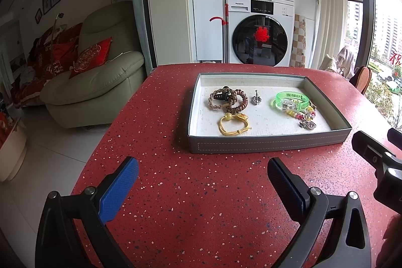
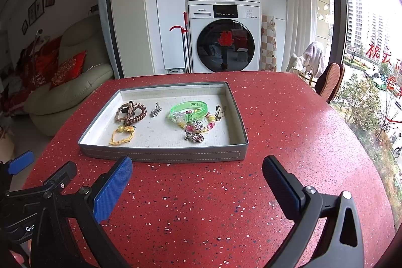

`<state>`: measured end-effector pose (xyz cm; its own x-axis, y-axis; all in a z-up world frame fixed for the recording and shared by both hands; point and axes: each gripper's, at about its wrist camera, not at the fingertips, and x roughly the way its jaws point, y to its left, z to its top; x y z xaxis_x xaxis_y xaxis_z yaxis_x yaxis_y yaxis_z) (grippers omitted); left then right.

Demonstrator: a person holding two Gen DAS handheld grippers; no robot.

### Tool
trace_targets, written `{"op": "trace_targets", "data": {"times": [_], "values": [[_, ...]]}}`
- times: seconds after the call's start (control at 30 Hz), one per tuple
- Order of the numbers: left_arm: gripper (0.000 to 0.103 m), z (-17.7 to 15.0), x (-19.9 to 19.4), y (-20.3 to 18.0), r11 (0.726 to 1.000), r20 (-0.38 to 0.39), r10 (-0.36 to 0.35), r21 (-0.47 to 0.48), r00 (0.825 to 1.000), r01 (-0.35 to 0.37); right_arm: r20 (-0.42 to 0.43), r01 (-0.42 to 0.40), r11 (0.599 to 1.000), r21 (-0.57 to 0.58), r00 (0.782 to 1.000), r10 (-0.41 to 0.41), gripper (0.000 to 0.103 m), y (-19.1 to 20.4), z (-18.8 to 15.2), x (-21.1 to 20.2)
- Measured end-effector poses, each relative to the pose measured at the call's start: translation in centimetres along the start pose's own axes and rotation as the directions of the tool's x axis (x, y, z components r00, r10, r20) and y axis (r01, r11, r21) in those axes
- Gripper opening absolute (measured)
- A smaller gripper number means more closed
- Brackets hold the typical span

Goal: Organize jewelry

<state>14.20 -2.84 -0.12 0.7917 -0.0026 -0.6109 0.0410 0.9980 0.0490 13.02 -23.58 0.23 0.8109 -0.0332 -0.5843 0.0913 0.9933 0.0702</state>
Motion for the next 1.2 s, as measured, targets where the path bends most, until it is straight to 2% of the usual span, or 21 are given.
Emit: {"op": "trace_targets", "data": {"times": [1.2], "values": [[0.103,0.00,0.10,0.04,1.000,-0.008,-0.005,-0.006,1.000,0.005,0.002,0.001,1.000,-0.002,1.000,-0.001,0.103,0.05,0.04,-0.09]]}}
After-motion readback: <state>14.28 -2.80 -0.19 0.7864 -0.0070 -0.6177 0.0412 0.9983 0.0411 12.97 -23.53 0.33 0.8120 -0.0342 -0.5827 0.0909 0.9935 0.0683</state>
